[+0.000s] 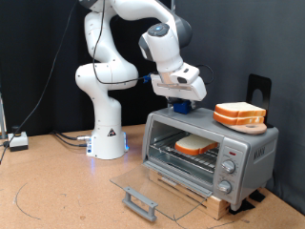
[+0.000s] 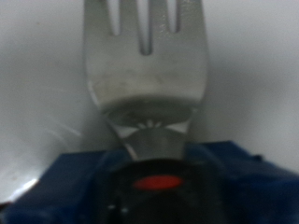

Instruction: Make a piece of toast with the oven

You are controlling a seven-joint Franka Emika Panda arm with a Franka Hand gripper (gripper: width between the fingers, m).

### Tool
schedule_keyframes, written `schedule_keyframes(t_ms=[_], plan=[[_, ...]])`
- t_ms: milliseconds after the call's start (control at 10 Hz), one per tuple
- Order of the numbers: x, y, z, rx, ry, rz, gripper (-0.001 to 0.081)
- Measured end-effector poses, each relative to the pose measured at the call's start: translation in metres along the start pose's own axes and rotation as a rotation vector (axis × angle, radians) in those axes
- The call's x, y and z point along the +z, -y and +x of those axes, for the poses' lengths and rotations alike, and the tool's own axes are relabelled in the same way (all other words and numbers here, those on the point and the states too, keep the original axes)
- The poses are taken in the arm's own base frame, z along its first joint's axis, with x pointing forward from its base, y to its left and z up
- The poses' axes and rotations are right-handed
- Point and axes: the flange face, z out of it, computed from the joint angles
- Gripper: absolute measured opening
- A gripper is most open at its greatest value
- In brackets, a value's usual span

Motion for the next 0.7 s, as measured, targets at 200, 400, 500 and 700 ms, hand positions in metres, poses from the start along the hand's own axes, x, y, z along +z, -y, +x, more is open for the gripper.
schedule_keyframes(t_ms=[200, 400, 500, 700], plan=[[-0.01, -0.001, 0.004, -0.03, -0.059, -0.014, 0.0789], [-0.033, -0.001, 0.005, -0.065, -0.13, -0.048, 0.0803], [-0.047, 0.001, 0.004, -0.077, -0.161, -0.06, 0.0809], [-0.07, 0.006, 0.0, -0.088, -0.196, -0.063, 0.0809]])
